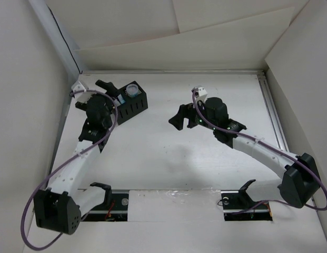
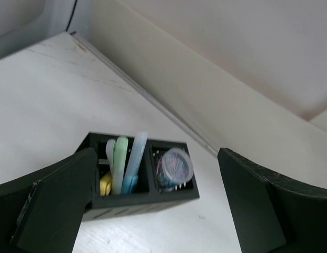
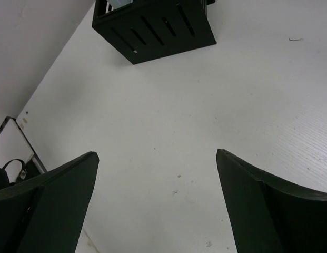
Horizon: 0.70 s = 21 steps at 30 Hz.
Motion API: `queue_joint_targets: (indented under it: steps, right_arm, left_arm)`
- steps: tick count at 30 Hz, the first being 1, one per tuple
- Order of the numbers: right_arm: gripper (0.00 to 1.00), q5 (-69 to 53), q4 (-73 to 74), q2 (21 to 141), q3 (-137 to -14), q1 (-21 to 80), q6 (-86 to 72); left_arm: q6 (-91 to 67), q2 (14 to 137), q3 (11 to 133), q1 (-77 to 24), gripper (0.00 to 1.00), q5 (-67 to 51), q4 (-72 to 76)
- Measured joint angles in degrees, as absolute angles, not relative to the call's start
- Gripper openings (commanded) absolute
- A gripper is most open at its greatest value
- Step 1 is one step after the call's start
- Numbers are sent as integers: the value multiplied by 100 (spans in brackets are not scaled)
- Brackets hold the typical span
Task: Sort the stationery into containers
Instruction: Reset both arms
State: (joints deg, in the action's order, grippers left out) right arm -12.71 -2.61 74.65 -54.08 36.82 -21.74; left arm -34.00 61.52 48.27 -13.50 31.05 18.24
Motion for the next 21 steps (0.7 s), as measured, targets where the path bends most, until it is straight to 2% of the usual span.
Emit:
queue_joint_targets:
  steps: [5, 10, 16, 21]
  right_arm:
    - [100, -1044, -268, 7461, -5354, 3682, -2182]
    - [100, -670, -266, 7459, -5339, 3684, -2178]
    - [100, -183, -226, 7448, -5319, 3734, -2180]
    - [100, 274, 97, 7161, -5336, 3938, -2196]
  left_arm:
    - [-3518, 5341, 3992, -1352, 100, 2519, 1629]
    - [-3548, 4425, 3734, -1356, 100, 2185, 1181]
    - [-3701, 3238, 3347, -1354, 100, 1898, 1339]
    - [-3944, 3092, 2989, -1354, 100, 1629, 1485]
